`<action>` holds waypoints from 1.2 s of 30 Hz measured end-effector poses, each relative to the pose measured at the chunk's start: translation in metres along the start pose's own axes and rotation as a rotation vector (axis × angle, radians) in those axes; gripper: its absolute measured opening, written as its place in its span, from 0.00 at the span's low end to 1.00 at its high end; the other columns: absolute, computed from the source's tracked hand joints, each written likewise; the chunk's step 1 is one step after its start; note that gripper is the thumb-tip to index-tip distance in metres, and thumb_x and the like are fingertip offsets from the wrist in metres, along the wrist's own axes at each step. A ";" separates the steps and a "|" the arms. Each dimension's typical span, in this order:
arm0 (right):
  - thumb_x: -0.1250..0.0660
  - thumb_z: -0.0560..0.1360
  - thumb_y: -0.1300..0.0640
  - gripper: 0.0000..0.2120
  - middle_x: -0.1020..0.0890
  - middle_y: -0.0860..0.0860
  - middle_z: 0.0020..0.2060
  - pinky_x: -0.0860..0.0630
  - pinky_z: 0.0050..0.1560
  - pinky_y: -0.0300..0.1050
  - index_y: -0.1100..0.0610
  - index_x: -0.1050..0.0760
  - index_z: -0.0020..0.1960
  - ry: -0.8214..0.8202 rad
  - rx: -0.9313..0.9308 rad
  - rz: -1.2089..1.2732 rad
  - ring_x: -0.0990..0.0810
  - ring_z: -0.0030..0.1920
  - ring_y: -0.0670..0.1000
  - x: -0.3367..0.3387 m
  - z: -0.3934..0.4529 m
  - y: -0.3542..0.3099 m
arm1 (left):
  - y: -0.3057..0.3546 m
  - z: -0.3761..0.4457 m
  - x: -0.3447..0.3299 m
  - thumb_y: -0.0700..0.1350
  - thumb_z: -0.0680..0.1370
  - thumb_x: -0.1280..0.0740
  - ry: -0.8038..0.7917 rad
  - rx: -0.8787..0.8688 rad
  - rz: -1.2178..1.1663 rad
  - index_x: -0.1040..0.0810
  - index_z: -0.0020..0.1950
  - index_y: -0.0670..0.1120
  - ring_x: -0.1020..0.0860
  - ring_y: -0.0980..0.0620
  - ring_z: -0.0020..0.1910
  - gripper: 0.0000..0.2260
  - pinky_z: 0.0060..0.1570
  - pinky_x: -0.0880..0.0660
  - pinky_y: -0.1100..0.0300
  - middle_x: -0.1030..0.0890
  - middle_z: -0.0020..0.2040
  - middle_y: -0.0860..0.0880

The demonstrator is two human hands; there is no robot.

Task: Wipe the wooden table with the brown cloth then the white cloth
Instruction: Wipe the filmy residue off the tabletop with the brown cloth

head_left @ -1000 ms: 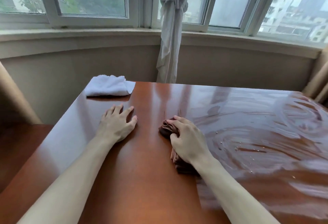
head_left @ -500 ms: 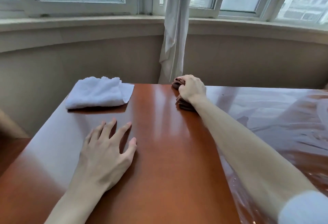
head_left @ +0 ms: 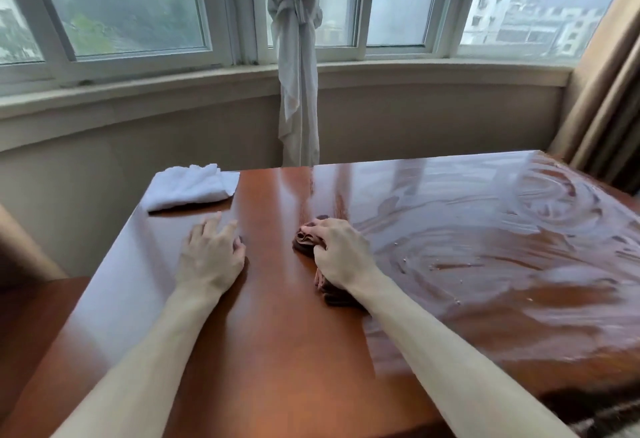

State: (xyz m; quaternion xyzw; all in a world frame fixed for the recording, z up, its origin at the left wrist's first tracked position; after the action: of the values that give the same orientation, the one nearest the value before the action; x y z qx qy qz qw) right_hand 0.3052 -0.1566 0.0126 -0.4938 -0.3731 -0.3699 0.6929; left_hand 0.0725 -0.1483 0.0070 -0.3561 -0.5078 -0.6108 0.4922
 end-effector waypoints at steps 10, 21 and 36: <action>0.40 0.71 0.56 0.25 0.22 0.40 0.68 0.30 0.70 0.48 0.41 0.19 0.65 -0.009 0.028 0.090 0.26 0.70 0.46 0.030 -0.119 -0.011 | 0.016 -0.136 0.048 0.62 0.77 0.39 -0.191 -0.177 -0.113 0.27 0.71 0.57 0.35 0.52 0.75 0.24 0.71 0.34 0.51 0.32 0.74 0.52; 0.40 0.69 0.57 0.26 0.20 0.38 0.65 0.29 0.70 0.45 0.42 0.18 0.63 -0.049 0.097 0.135 0.24 0.68 0.44 0.032 -0.142 -0.016 | 0.005 -0.205 0.027 0.66 0.75 0.47 -0.016 -0.150 -0.084 0.26 0.72 0.56 0.34 0.52 0.73 0.29 0.71 0.33 0.50 0.28 0.71 0.54; 0.38 0.74 0.59 0.22 0.18 0.47 0.62 0.25 0.60 0.50 0.46 0.18 0.63 0.116 -0.174 -0.031 0.22 0.64 0.56 0.034 -0.097 -0.006 | 0.004 -0.204 0.024 0.62 0.79 0.41 -0.012 -0.130 -0.113 0.28 0.73 0.58 0.38 0.55 0.75 0.23 0.72 0.35 0.50 0.31 0.74 0.56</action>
State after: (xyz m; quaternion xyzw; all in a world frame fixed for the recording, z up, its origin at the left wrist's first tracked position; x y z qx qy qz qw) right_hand 0.3297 -0.2560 0.0223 -0.5240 -0.3063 -0.4395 0.6622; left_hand 0.0833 -0.3525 -0.0168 -0.3615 -0.4893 -0.6671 0.4299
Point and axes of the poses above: each hand's wrist, its own z-axis towards the middle knuckle, its own x-axis out of the back of the hand, y = z × x, the point moved 2 cm from there along z, towards the middle knuckle
